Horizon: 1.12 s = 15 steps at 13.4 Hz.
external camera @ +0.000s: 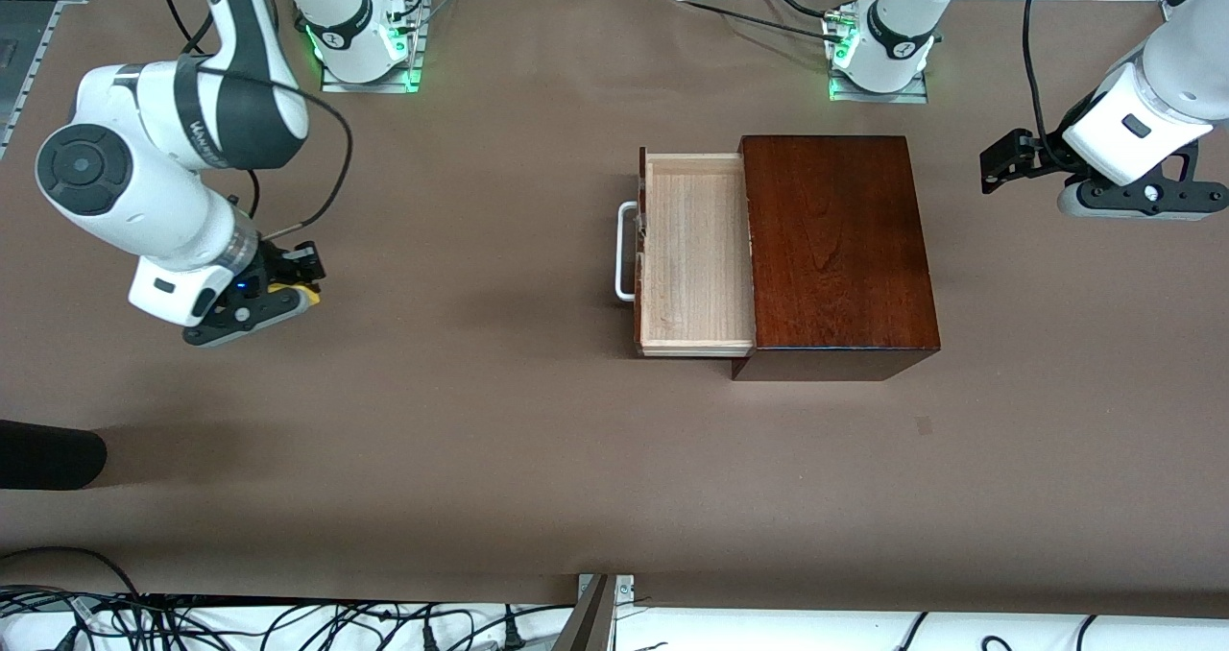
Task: Open drawer, take yellow block, close drawer
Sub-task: 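Lift the yellow cube out of the drawer with the right gripper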
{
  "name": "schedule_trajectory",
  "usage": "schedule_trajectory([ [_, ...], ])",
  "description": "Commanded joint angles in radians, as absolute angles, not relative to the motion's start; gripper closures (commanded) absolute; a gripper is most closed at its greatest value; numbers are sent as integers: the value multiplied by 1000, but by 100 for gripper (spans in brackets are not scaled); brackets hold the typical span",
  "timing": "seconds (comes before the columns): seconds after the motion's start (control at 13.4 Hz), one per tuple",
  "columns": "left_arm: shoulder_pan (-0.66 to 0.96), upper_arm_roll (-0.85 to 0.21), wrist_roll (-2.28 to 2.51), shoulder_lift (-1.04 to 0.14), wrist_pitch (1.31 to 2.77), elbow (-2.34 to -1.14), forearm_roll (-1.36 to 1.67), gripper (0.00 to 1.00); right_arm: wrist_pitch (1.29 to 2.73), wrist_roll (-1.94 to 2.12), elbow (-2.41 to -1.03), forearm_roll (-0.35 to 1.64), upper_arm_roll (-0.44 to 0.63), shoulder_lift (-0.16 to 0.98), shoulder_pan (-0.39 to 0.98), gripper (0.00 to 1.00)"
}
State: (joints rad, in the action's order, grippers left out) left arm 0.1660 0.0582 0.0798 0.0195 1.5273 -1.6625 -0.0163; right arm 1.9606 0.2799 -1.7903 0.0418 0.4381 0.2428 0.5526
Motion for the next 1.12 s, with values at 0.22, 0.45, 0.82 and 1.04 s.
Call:
schedule_trajectory([
  [0.22,161,52,66,14,1525,-1643,-9,0,2129,285,-1998,58,572,201,565,100],
  [0.45,163,52,67,12,1525,-1644,-9,0,2242,282,-2068,63,601,235,552,100],
  [0.82,161,52,69,6,1525,-1643,-9,0,2350,287,-2103,190,600,317,523,100],
  [1.04,164,52,69,6,1525,-1640,-9,0,2384,394,-2102,322,600,376,500,100],
])
